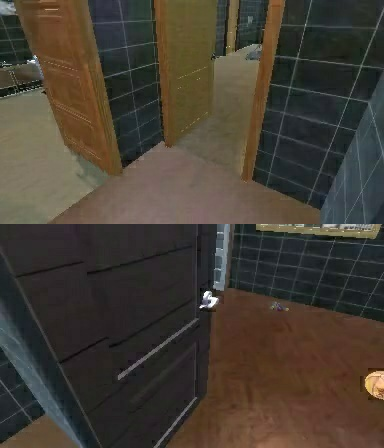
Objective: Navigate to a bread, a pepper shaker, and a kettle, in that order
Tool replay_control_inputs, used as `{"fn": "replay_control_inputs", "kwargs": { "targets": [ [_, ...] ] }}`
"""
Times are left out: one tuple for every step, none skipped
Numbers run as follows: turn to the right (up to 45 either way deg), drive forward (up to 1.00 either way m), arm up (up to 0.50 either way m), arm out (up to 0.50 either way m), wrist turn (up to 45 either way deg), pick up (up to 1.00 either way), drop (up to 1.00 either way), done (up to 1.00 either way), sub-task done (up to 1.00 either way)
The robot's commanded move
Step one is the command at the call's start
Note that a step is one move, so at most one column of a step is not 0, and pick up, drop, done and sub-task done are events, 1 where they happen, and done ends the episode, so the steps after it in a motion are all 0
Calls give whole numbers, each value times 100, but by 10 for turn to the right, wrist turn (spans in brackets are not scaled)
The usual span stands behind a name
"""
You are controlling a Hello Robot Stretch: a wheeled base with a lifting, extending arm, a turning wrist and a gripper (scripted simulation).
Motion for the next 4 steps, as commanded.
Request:
{"fn": "replay_control_inputs", "kwargs": {
  "targets": [
    [0, 100, 0, 0, 0, 0, 0, 0, 0],
    [30, 0, 0, 0, 0, 0, 0, 0, 0],
    [0, 35, 0, 0, 0, 0, 0, 0, 0],
    [360, 0, 0, 0, 0, 0, 0, 0, 0]
  ]
}}
